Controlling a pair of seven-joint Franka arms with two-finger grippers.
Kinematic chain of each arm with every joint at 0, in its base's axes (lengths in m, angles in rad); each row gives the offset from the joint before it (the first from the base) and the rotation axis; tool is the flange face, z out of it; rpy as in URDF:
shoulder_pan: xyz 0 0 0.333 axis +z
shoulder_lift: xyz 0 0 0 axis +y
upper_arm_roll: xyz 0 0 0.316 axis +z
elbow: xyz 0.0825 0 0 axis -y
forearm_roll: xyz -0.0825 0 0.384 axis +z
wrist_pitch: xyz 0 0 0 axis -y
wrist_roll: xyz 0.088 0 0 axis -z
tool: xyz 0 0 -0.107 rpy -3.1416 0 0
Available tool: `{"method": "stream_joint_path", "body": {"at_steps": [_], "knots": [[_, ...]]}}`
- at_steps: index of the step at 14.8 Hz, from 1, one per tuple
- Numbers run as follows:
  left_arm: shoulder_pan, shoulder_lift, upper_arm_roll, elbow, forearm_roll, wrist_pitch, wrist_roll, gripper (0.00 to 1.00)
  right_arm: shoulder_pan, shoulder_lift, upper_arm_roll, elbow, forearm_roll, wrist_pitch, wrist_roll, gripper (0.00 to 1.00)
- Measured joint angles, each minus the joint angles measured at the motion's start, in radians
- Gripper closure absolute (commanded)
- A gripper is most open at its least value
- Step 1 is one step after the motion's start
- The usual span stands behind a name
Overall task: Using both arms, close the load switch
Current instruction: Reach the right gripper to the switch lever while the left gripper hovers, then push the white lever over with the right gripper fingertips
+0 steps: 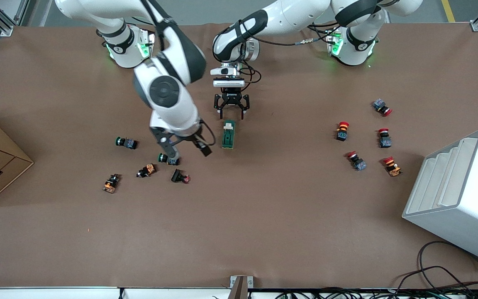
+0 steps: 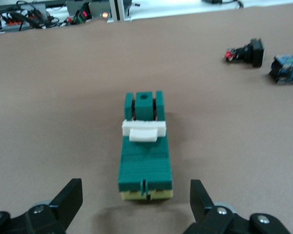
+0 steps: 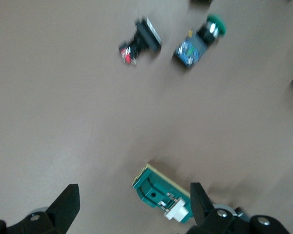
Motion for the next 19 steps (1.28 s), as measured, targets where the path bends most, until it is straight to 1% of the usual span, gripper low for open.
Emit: {"method": "stream_joint_path", "body": {"at_steps": [3, 5, 7, 10, 14, 19], "knots": [[-0.051, 0.001, 0.052, 0.0, 0.03, 0.0, -0.074, 0.02, 0.088, 0.05, 0.0, -0.078, 0.0, 0.167, 0.099, 0.0], [-0.1, 0.002, 0.093, -0.001, 0.031, -0.003, -0.119, 0.02, 0.127, 0.074, -0.001, -0.121, 0.0, 0.218, 0.118, 0.0], [-0.141, 0.007, 0.122, -0.001, 0.031, -0.026, -0.158, 0.02, 0.155, 0.099, -0.001, -0.134, 0.0, 0.233, 0.123, 0.0], [-0.167, 0.022, 0.128, -0.001, 0.035, -0.065, -0.184, 0.02, 0.182, 0.119, -0.001, -0.136, 0.0, 0.24, 0.124, 0.0], [-0.174, 0.027, 0.131, 0.001, 0.036, -0.083, -0.187, 0.02, 0.211, 0.143, -0.001, -0.139, 0.0, 0.25, 0.124, 0.0], [-0.178, 0.043, 0.132, 0.002, 0.041, -0.109, -0.207, 0.01, 0.216, 0.16, -0.001, -0.139, 0.0, 0.269, 0.124, 0.0]]}}
